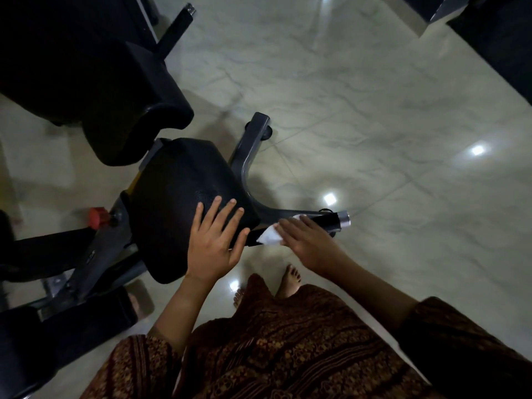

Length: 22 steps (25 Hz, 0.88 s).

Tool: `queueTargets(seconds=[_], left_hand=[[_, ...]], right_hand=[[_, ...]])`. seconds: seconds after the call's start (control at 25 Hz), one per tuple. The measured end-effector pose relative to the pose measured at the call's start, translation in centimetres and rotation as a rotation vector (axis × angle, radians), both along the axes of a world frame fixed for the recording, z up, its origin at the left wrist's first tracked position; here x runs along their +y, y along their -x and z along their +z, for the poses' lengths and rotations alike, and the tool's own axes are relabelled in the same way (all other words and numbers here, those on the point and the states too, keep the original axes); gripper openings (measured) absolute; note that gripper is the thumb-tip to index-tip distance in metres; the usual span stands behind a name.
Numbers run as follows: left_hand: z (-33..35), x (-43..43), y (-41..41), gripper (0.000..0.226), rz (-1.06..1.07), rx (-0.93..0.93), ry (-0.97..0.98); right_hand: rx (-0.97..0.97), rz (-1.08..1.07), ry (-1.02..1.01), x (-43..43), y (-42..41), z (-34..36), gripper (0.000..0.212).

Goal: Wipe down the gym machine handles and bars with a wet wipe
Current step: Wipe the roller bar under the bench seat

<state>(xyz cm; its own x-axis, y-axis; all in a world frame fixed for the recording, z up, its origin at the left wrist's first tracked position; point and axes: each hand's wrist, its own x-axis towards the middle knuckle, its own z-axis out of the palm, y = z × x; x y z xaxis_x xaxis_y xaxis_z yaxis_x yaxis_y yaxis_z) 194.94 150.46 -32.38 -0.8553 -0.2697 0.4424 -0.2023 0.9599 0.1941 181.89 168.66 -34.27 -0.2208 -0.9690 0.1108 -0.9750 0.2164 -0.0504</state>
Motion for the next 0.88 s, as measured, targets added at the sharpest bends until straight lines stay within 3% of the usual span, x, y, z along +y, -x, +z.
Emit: queueTargets(seconds=[0.12, 0.24, 0.36, 0.48, 0.72, 0.88], left_hand=[[0.5, 0.1, -0.2, 0.038, -0.003, -0.002, -0.010], [1.1, 0.0, 0.7, 0.036, -0.023, -0.014, -0.014], [1.4, -0.4, 1.8, 0.038, -0.063, -0.091, 0.005], [1.4, -0.5, 1.9, 0.037, -0.080, -0.117, 0.030], [1.3, -0.4, 1.7, 0.034, -0.070, -0.078, 0.037], [1.2, -0.5, 1.7, 0.033, -0.078, -0.061, 0.046]], right_hand=[[-0.015, -0.056, 0.077, 3.6, 1.8, 2.1, 0.043], [-0.093, -0.199, 0.119, 1.5, 1.2, 3.0, 0.045], [-0.169, -0.170, 0.052, -2.2, -1.0, 1.2, 0.046], [-0.193, -0.168, 0.009, -0.7, -0.1, 0.7, 0.045], [-0.169, -0.502, 0.045, 2.8, 1.9, 2.9, 0.035], [-0.170, -0.231, 0.028, -1.9, -1.0, 1.7, 0.033]])
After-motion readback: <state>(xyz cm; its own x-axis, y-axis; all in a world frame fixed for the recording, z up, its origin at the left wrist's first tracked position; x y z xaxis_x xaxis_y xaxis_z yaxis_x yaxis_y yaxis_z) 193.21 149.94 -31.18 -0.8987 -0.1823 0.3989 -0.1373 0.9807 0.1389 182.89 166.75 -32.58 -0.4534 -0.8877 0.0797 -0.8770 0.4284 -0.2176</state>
